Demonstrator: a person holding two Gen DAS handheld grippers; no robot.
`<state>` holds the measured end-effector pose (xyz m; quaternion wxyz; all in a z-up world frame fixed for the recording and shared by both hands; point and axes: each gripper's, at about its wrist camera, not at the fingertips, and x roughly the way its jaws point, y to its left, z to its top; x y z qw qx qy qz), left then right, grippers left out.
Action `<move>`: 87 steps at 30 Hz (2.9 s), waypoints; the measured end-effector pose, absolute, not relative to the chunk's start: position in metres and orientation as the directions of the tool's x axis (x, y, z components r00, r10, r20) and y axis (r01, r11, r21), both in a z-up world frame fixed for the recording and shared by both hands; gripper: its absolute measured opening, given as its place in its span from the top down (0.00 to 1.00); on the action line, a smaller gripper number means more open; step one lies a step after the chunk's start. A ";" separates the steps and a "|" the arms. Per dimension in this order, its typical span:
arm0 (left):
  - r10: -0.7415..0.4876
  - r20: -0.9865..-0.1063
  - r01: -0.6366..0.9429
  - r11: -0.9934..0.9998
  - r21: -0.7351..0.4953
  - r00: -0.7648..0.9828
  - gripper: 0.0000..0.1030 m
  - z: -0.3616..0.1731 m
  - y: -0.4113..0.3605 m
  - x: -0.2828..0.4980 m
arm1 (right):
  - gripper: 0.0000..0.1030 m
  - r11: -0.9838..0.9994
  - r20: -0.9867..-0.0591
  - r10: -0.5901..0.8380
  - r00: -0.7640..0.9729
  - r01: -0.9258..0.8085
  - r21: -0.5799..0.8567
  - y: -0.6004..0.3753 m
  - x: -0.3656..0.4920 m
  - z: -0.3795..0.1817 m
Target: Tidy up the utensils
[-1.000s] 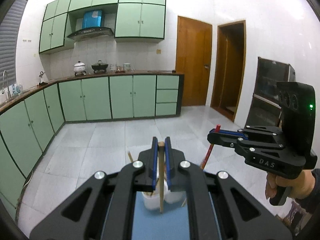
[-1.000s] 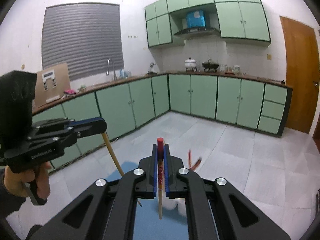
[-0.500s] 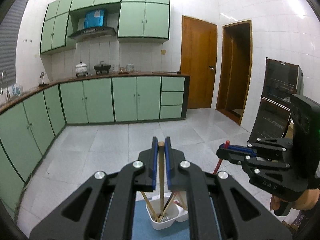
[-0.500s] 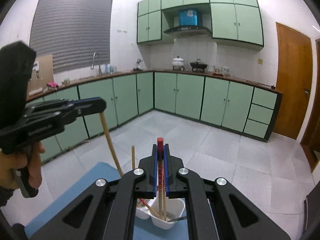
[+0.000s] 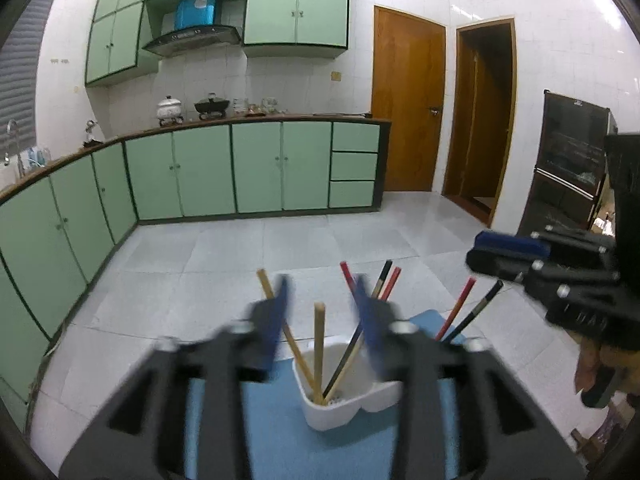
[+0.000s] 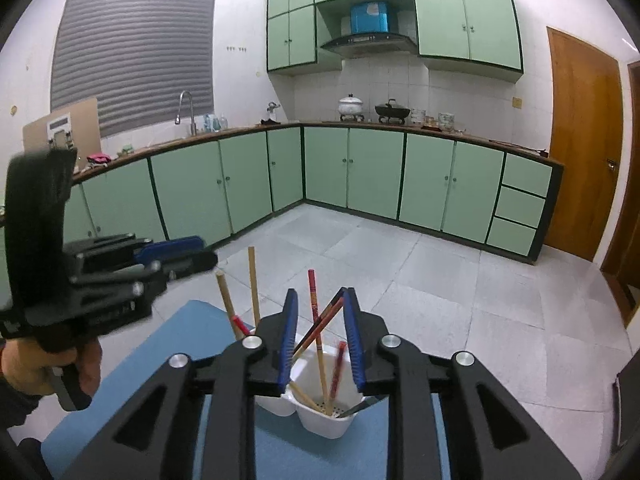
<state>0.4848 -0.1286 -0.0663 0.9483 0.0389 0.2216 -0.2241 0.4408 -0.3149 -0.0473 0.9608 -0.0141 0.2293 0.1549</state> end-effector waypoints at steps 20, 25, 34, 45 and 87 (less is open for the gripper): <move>-0.374 -0.439 0.414 0.910 -0.007 0.817 0.46 -0.073 -0.088 0.316 | 0.68 0.929 -0.433 0.369 0.823 -0.326 0.173 -0.327 0.224 -0.101; -0.347 -0.474 0.395 0.919 0.001 0.810 0.41 -0.091 -0.079 0.280 | 0.63 0.935 -0.467 0.356 0.810 -0.311 0.173 -0.322 0.187 -0.124; -0.330 -0.590 0.358 0.931 -0.072 0.737 0.39 -0.169 -0.055 0.209 | 0.63 0.939 -0.544 0.343 0.766 -0.304 0.163 -0.299 0.129 -0.177; -0.329 -0.688 0.334 0.933 -0.132 0.647 0.41 -0.266 -0.059 0.180 | 0.63 0.939 -0.654 0.338 0.677 -0.291 0.184 -0.286 0.110 -0.261; -0.289 -0.640 0.300 0.949 -0.095 0.712 0.77 -0.260 -0.057 0.192 | 0.53 0.940 -0.683 0.283 0.674 -0.336 0.058 -0.275 0.131 -0.280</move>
